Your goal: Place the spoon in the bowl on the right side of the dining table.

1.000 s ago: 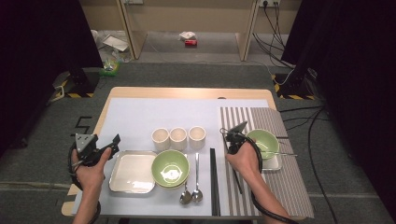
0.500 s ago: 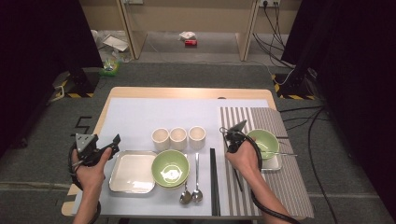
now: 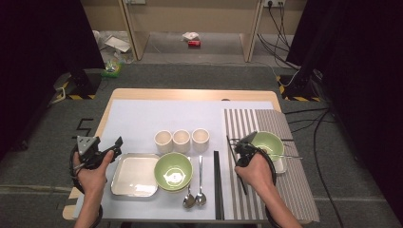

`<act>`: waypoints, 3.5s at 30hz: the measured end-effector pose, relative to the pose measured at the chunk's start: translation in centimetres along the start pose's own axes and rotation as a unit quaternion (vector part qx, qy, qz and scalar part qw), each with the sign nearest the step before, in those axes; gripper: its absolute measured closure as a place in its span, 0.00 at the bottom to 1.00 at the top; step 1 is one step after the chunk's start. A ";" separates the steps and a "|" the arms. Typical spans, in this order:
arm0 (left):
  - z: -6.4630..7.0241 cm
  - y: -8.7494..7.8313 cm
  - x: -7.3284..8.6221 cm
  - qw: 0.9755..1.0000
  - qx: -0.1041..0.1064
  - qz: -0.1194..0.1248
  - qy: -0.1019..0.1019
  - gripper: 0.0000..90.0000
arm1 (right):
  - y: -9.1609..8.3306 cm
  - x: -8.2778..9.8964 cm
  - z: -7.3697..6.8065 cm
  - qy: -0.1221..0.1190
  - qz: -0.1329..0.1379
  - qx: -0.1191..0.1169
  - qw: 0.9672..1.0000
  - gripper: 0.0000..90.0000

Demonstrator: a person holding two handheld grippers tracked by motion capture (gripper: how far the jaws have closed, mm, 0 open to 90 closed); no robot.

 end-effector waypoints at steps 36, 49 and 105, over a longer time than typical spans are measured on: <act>0.0 0.0 0.0 1.000 0.000 0.000 0.001 0.14 | 1.2 2.3 -0.3 0.012 -0.029 0.019 0.999 0.95; 0.1 0.0 0.0 1.000 -0.001 -0.001 0.002 0.15 | 1.2 2.1 0.2 -0.020 -0.034 -0.003 0.999 0.96; 0.1 0.1 0.1 1.000 -0.003 -0.003 0.006 0.15 | -2.0 2.4 2.2 -0.158 0.032 -0.040 0.986 0.96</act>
Point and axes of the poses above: each handheld gripper's, and its own axes: y roughly forward along the jaws, x roughly out of its underside, z roughly to its right, the point moved 4 cm from there along y, roughly forward along the jaws, and after that the axes turned 10 degrees about -z, right-handed, at the moved point
